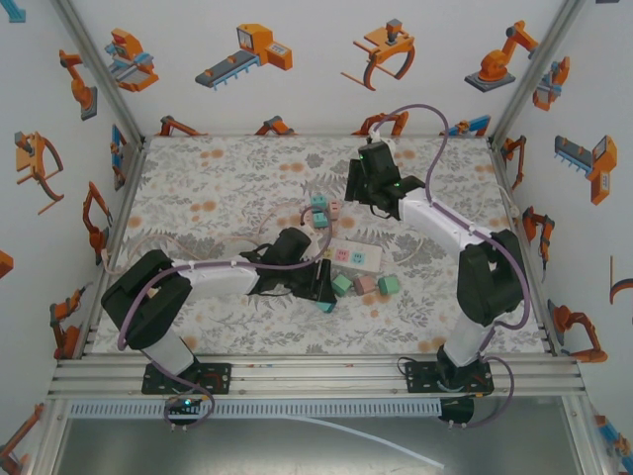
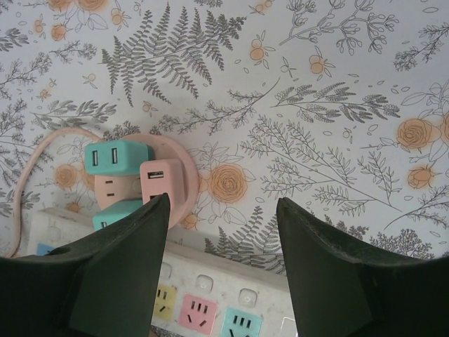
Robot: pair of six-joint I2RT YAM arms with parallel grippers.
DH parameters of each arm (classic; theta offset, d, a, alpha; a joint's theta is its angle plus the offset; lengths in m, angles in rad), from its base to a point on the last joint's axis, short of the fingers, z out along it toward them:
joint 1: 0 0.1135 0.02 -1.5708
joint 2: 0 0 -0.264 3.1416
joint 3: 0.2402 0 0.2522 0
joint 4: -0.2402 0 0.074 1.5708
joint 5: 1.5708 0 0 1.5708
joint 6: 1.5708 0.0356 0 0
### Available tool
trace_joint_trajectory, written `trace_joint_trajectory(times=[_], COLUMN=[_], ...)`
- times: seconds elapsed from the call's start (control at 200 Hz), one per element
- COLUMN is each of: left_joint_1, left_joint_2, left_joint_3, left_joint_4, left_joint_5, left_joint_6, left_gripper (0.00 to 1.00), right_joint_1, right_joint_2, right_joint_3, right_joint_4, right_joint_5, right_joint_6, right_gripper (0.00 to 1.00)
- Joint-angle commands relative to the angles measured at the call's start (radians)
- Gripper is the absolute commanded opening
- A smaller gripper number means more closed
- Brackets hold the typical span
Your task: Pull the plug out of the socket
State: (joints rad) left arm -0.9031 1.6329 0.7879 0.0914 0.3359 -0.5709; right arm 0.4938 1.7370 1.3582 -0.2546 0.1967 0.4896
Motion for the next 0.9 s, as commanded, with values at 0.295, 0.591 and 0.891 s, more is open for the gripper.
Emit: trace_joint_trajectory(times=[0.295, 0.591, 0.891], left_joint_1=[-0.004, 0.143, 0.357], left_joint_2=[-0.235, -0.335, -0.011], left_joint_3=[0.08, 0.169, 0.398], left_joint_4=[-0.102, -0.102, -0.195], left_joint_5=[-0.153, -0.588, -0.529], left_joint_6=[0.123, -0.001, -0.114], left_gripper=[0.63, 0.69, 0.63], right_joint_1=[-0.012, -0.011, 0.007], right_joint_2=[-0.088, -0.106, 0.096], right_joint_3=[0.031, 0.038, 0.277], right_joint_4=[-0.013, 0.134, -0.077], right_joint_5=[0.036, -0.081, -0.277], right_joint_6=[-0.032, -0.142, -0.154], right_gripper=[0.59, 0.56, 0.55])
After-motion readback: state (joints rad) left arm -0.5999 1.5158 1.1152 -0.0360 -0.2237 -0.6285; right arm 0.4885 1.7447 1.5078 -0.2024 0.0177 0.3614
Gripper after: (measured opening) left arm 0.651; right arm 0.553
